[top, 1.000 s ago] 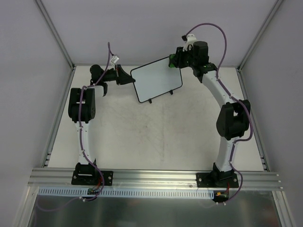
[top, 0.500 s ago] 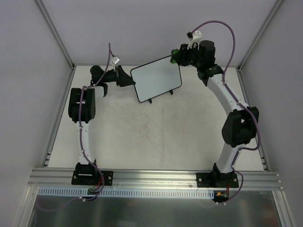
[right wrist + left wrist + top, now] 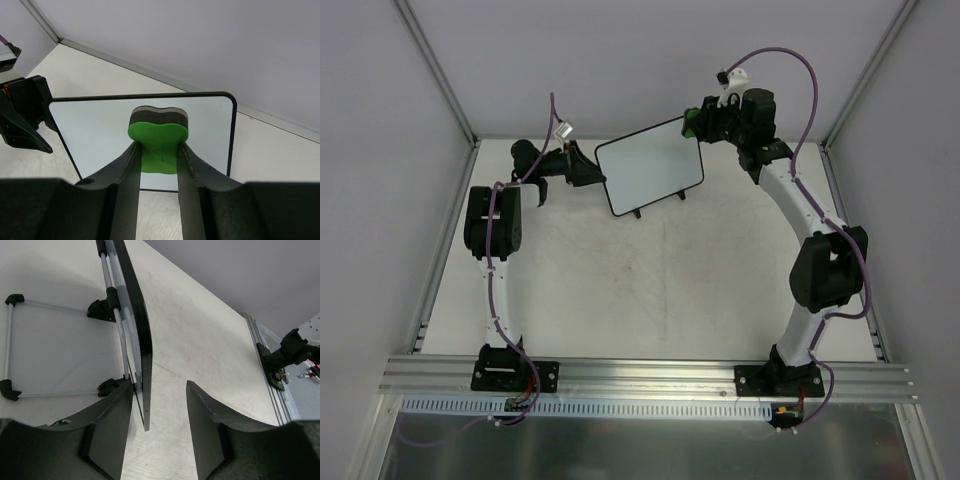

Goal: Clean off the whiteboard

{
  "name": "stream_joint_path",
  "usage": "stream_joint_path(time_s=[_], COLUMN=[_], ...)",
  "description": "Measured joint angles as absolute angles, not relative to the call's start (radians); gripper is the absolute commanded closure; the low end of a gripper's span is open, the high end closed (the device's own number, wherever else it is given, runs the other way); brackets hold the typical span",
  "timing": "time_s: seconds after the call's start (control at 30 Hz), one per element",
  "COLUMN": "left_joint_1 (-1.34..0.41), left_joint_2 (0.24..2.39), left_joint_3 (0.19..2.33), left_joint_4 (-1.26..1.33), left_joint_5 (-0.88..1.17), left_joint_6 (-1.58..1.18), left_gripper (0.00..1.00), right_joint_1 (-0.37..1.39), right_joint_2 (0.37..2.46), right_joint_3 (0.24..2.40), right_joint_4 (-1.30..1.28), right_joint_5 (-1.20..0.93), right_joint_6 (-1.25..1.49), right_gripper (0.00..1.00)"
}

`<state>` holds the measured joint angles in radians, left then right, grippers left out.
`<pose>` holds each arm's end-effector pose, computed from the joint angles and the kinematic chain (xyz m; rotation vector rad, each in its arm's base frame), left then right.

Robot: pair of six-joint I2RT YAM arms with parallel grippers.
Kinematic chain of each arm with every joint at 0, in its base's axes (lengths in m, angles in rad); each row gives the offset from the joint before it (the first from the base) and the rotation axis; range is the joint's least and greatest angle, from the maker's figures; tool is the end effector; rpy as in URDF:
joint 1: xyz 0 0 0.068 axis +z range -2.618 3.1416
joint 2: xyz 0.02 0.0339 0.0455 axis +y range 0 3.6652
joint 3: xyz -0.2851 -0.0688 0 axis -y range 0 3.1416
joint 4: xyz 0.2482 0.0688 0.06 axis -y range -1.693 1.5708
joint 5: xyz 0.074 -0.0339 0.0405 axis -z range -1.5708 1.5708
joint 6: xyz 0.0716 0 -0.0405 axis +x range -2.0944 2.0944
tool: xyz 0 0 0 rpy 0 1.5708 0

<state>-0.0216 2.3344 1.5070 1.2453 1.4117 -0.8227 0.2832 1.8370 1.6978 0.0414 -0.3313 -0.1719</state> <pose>0.5057 -0.0816 0.2120 0.8432 1.4773 -1.4522 0.4641 0.1593 0.3997 -0.6185 1.5575 0.3601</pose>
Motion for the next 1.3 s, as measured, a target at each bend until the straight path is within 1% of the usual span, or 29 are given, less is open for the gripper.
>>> stream_joint_path(time_s=[0.17, 0.23, 0.43, 0.47, 0.5, 0.57, 0.6, 0.63, 0.67, 0.83, 0.93, 1.1, 1.3], left_joint_1=[0.005, 0.029, 0.11, 0.12, 0.127, 0.133, 0.132, 0.13, 0.129, 0.104, 0.089, 0.035, -0.042], left_joint_2=[2.325, 2.315, 2.23, 2.207, 2.183, 2.125, 2.08, 2.045, 2.001, 1.818, 1.677, 1.43, 1.178], left_joint_3=[1.483, 1.464, 1.349, 1.328, 1.305, 1.256, 1.213, 1.179, 1.139, 1.023, 0.946, 0.839, 0.702], left_joint_4=[1.209, 1.203, 1.177, 1.167, 1.16, 1.134, 1.12, 1.106, 1.084, 0.94, 0.819, 0.642, 0.518], left_joint_5=[1.401, 1.393, 1.354, 1.346, 1.337, 1.309, 1.272, 1.254, 1.229, 1.137, 1.044, 0.836, 0.603], left_joint_6=[-0.817, -0.817, -0.802, -0.796, -0.788, -0.765, -0.748, -0.731, -0.707, -0.587, -0.511, -0.408, -0.369], left_gripper=[0.52, 0.5, 0.48, 0.45, 0.37, 0.32, 0.26, 0.03, 0.01, 0.01, 0.01, 0.01, 0.01], right_joint_1=[0.268, 0.261, 0.241, 0.238, 0.236, 0.233, 0.233, 0.233, 0.233, 0.233, 0.233, 0.233, 0.232], right_joint_2=[1.799, 1.768, 1.646, 1.627, 1.611, 1.588, 1.577, 1.565, 1.549, 1.457, 1.42, 1.429, 1.565], right_joint_3=[1.626, 1.584, 1.443, 1.423, 1.407, 1.387, 1.376, 1.36, 1.335, 1.186, 1.136, 1.138, 1.219], right_joint_4=[0.048, 0.048, 0.049, 0.045, 0.037, 0.007, -0.01, -0.024, -0.03, -0.082, -0.132, -0.249, -0.41], right_joint_5=[-0.333, -0.334, -0.335, -0.335, -0.334, -0.333, -0.333, -0.333, -0.333, -0.316, -0.291, -0.244, -0.223], right_joint_6=[-0.168, -0.165, -0.143, -0.136, -0.129, -0.112, -0.102, -0.093, -0.085, -0.054, -0.016, 0.056, 0.094], right_gripper=[1.0, 1.0, 1.0, 1.0, 1.0, 1.0, 1.0, 1.0, 1.0, 1.0, 1.0, 0.98, 0.97])
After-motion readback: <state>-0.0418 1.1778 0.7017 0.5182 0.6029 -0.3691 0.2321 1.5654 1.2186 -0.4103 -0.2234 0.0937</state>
